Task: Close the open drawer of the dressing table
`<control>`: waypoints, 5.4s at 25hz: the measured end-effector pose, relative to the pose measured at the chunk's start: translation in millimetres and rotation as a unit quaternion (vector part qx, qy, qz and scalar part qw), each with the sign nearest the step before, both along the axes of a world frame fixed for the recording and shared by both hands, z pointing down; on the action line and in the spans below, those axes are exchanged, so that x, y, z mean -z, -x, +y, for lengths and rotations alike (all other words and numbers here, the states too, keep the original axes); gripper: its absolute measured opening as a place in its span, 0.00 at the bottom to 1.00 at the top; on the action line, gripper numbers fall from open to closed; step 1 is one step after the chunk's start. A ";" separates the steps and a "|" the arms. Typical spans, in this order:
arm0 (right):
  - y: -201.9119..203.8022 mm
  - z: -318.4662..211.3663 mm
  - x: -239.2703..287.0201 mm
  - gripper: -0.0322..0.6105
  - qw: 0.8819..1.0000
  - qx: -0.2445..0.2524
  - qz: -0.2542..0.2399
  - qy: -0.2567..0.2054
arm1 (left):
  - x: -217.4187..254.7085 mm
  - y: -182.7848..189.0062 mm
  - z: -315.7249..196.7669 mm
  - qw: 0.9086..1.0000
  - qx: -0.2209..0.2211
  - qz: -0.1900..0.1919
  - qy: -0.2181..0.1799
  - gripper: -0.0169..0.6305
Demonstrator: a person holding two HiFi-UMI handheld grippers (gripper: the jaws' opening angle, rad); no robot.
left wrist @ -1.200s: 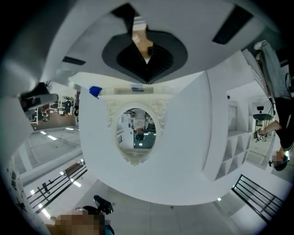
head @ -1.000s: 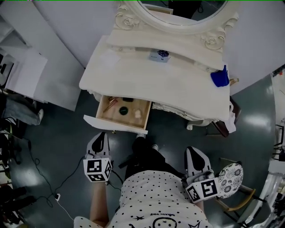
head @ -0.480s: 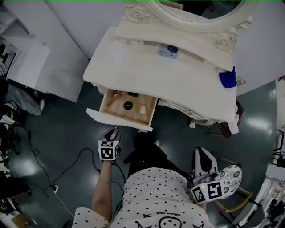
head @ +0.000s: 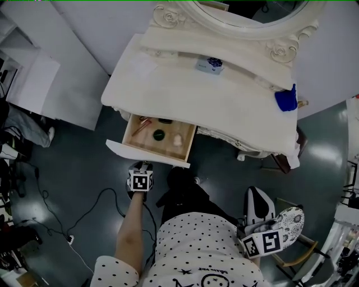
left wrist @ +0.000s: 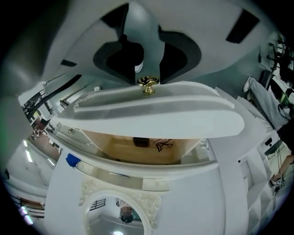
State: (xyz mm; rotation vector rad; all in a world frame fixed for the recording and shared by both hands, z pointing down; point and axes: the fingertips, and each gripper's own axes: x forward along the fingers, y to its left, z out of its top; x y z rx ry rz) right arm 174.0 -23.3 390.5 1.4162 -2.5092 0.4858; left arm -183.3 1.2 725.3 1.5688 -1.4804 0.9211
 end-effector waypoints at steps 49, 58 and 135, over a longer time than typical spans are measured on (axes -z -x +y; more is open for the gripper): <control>48.8 -70.0 6.1 0.06 0.996 -0.077 0.037 0.030 | -3.5 -2.2 -132.6 0.995 -0.084 0.028 -0.037 0.24; 53.5 -79.9 6.9 0.06 0.995 -0.089 0.041 0.028 | -1.0 -5.0 -154.3 0.994 -0.099 0.035 -0.042 0.24; 18.2 -19.4 19.9 0.06 0.998 -0.048 -0.002 -0.034 | 200.0 -34.8 -146.4 0.949 -0.073 0.018 -0.306 0.04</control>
